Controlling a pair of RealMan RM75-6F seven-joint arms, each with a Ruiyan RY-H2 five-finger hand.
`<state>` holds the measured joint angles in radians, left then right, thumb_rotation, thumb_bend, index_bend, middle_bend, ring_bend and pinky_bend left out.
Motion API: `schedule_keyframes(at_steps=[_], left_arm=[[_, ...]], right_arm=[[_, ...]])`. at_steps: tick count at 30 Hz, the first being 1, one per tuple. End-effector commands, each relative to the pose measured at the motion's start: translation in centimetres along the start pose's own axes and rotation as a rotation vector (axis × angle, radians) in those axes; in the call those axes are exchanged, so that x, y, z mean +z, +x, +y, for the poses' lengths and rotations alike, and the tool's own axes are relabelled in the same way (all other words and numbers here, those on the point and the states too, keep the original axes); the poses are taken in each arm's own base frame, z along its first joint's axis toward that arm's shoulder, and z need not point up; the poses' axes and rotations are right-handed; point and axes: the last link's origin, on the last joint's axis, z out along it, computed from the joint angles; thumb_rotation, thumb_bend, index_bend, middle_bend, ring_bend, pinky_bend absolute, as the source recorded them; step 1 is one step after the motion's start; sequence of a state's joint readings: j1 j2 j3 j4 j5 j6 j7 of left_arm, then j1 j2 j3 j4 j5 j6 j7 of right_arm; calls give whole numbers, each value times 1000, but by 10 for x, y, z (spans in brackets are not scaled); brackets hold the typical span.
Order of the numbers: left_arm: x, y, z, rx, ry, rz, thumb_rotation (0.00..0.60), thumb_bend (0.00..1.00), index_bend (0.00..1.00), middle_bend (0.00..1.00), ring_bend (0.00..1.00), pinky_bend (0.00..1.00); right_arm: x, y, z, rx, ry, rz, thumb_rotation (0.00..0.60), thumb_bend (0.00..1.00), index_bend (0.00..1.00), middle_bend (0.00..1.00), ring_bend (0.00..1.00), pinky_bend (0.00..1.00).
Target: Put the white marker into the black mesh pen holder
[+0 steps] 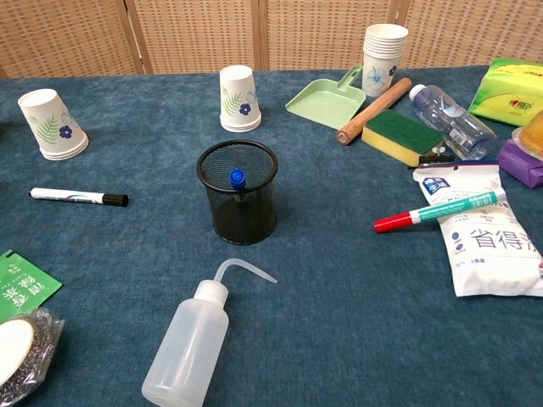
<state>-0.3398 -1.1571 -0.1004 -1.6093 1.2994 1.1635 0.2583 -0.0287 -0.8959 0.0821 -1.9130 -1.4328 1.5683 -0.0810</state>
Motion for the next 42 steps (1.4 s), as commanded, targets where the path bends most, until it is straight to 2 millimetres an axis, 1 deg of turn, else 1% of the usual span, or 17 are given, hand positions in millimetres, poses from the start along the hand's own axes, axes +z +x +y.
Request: schedule_keyframes(at_steps=[1,2,4,7,10,15,30,42], left_arm=[[21,-6,19,27,-22,-8,600,197,334,0,0,0],[23,-7,23,34,-27,-13,600,231,347,0,0,0],[26,-11,31,56,-34,-20,600,260,348,0,0,0],[30,-16,38,79,-31,-33,600,269,342,0,0,0],[35,-19,41,113,-21,-39,600,276,344,0,0,0],[41,-24,51,170,-30,-53,600,359,341,0,0,0],[53,-43,82,246,-67,-79,600,358,369,0,0,0],[60,-51,98,277,-69,-82,600,360,388,0,0,0]], right_arm=[[0,1,1,7,3,-3,600,0,0,0,0,0],[0,1,1,10,4,-4,600,0,0,0,0,0],[0,2,1,16,6,-5,600,0,0,0,0,0],[-1,3,2,23,9,-7,600,0,0,0,0,0],[-1,3,2,29,11,-8,600,0,0,0,0,0],[-2,5,2,37,15,-9,600,0,0,0,0,0],[-3,6,3,57,27,-19,600,0,0,0,0,0],[-4,9,6,84,28,-26,600,0,0,0,0,0]])
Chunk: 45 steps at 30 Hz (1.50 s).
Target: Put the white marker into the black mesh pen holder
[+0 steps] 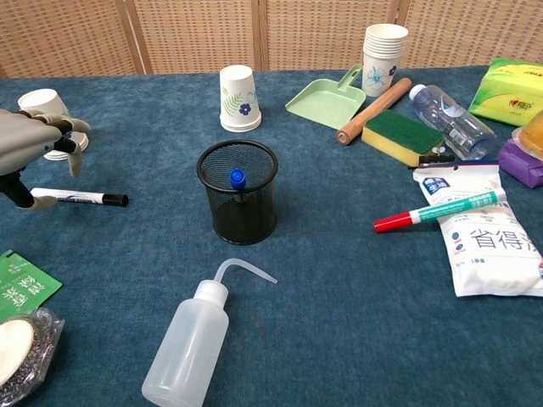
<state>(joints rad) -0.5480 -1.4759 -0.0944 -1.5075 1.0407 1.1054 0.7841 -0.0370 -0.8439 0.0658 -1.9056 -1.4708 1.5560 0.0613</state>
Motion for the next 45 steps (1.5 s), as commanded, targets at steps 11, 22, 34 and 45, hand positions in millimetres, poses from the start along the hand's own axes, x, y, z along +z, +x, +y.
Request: schedule_keyframes(at_steps=[11,22,34,45], left_arm=[[9,-2,15,49,-5,-17,600,360,395,0,0,0],[13,-3,24,89,-6,-20,600,364,445,0,0,0],[19,-5,32,229,14,2,600,404,539,0,0,0],[19,-1,35,234,21,13,600,441,580,0,0,0]], right_arm=[[0,6,5,36,-8,3,600,0,0,0,0,0],[0,7,7,46,-11,9,600,0,0,0,0,0],[0,9,7,61,-6,27,600,0,0,0,0,0],[-1,9,7,67,-1,26,600,0,0,0,0,0]])
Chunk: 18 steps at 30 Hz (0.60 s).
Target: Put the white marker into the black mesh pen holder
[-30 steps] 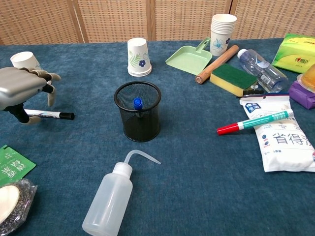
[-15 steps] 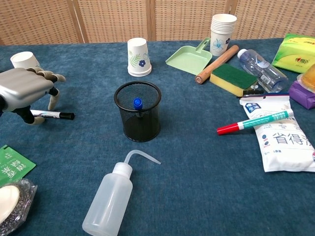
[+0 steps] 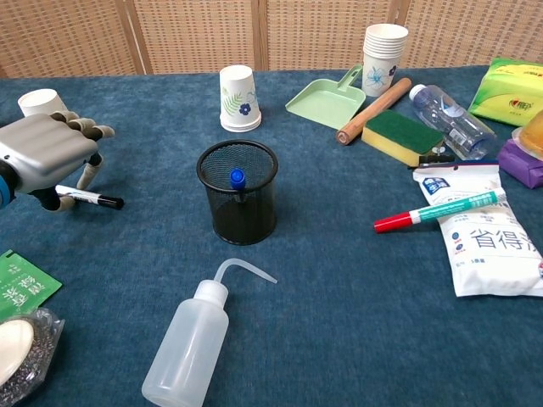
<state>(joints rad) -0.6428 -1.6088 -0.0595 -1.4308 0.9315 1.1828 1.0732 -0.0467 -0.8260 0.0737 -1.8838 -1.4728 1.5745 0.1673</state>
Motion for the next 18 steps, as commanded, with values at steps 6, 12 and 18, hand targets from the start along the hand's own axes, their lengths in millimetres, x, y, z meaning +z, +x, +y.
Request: schedule_keyframes(at_steps=[6,12,18], left_arm=[[-4,14,-5,-41,-2,37,600,440,580,0,0,0],[-9,39,-11,-19,-13,116,600,440,579,0,0,0],[-24,100,-13,128,-77,291,600,440,580,0,0,0]], right_arm=[[0,0,0,2,0,-1,600,0,0,0,0,0],[0,0,0,1,2,-4,600,0,0,0,0,0],[0,0,0,5,0,-4,600,0,0,0,0,0]])
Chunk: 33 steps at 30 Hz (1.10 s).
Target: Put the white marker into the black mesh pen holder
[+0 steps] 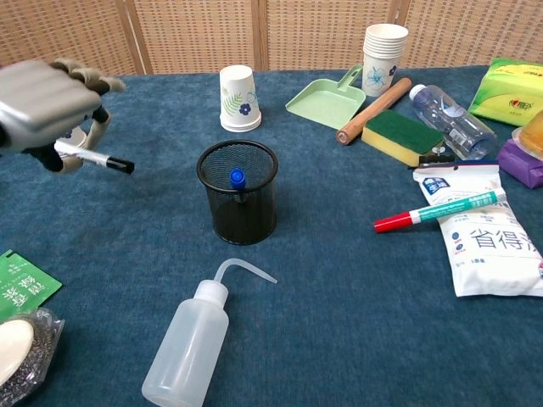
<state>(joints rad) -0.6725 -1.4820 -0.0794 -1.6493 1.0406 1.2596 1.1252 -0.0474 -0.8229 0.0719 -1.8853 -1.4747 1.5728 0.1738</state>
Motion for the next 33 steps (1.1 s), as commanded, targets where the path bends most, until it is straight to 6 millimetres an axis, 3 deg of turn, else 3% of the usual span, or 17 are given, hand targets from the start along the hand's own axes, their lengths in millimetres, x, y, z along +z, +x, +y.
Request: schedule_keyframes(at_steps=[1,6,15,24,33], left_arm=[[-4,48,-3,124,-56,126,600,439,580,0,0,0],[-8,80,4,201,-91,184,600,435,581,0,0,0],[-6,116,23,403,-125,259,600,435,577,0,0,0],[-3,128,48,544,-169,305,600,434,576,0,0,0],[4,118,89,736,-231,325,600,435,572,0,0,0]], right_arm=[[0,0,0,0,0,-1,600,0,0,0,0,0],[0,0,0,2,0,0,600,0,0,0,0,0],[0,2,2,8,-6,4,600,0,1,0,0,0],[1,2,3,16,-4,3,600,0,7,0,0,0],[0,2,3,19,3,-1,600,0,6,0,0,0]])
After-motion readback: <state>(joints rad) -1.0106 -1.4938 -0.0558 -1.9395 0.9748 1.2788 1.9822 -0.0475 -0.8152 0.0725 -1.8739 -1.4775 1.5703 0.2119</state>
